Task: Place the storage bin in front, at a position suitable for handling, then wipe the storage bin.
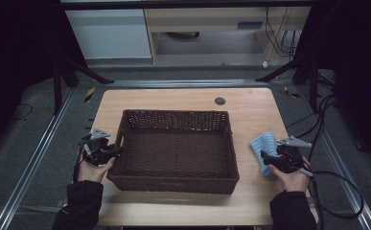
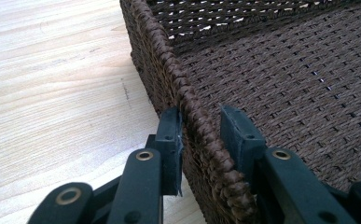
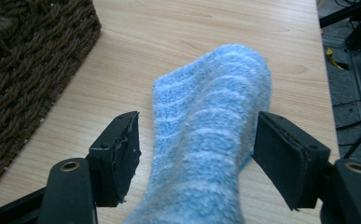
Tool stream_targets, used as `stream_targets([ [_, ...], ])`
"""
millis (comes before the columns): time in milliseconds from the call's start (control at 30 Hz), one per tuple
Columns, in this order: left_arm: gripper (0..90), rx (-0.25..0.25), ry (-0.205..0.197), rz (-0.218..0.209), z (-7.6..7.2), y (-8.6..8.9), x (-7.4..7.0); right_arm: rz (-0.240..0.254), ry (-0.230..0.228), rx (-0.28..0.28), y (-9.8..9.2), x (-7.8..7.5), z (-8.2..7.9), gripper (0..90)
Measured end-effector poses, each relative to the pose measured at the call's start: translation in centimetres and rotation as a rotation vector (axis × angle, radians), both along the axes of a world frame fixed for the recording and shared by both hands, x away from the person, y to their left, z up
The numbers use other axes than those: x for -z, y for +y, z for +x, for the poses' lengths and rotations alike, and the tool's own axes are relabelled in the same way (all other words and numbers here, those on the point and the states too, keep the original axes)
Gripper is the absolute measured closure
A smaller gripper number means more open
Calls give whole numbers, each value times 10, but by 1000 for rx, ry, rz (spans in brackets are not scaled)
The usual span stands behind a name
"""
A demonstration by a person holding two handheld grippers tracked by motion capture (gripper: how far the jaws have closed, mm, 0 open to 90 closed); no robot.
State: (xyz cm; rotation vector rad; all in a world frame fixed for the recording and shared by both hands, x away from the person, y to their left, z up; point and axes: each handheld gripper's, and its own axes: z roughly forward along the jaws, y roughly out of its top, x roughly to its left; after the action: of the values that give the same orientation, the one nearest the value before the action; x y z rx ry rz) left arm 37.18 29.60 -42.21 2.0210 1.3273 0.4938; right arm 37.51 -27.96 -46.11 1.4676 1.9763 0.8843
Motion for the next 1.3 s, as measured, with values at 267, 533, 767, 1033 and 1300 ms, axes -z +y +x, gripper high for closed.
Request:
stream_targets([
  [267, 688, 1, 1, -1, 0, 0, 0, -20, 24, 27, -3, 8, 5, 330],
  [533, 685, 5, 7, -5, 1, 0, 0, -16, 89, 20, -6, 19, 6, 509],
  [767, 682, 7, 9, -9, 2, 1, 0, -28, 96, 29, -3, 17, 5, 648],
  [1033, 684, 7, 8, -10, 2, 1, 1, 19, 36, -11, 6, 5, 4, 671],
  [1300, 685, 7, 10, -18, 4, 2, 1, 44, -38, -43, 20, -3, 15, 668],
])
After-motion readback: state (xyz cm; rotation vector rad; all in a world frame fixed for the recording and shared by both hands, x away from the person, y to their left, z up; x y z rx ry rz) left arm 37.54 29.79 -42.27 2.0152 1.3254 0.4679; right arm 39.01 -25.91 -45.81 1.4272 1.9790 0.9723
